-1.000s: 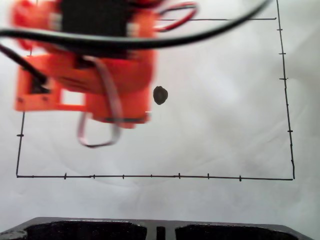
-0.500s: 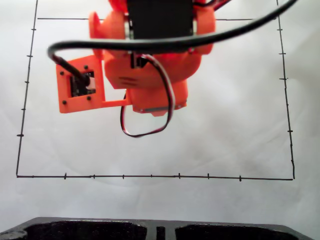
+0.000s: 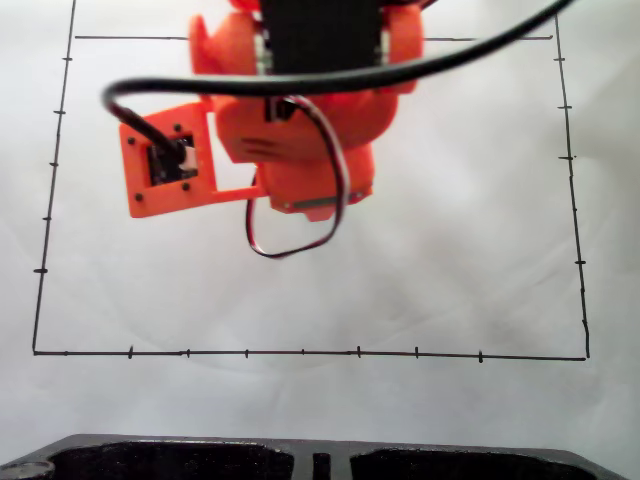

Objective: Grasp the colored block, Place it on the black dot, and then return the arm to the default position.

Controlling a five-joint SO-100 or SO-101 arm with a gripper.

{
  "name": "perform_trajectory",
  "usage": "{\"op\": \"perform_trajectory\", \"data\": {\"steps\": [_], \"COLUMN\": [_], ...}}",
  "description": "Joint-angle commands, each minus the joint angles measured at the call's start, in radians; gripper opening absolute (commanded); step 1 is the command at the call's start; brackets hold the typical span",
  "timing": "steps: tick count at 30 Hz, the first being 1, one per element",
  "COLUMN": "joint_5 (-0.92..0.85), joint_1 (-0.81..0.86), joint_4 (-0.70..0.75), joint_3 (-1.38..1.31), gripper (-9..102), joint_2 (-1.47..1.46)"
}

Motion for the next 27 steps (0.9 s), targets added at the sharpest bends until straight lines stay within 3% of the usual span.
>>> {"op": "perform_trajectory", "data": {"steps": [1, 12, 27], "joint_5": [-0.012, -0.048, -0.172], "joint_1": [0.012, 0.014, 0.028], "joint_4": [-0.008, -0.005, 0.261], "joint_3": [0.006, 0.02, 0.103], "gripper": [19, 28, 30], "joint_2": [0.052, 0.08, 0.534]}}
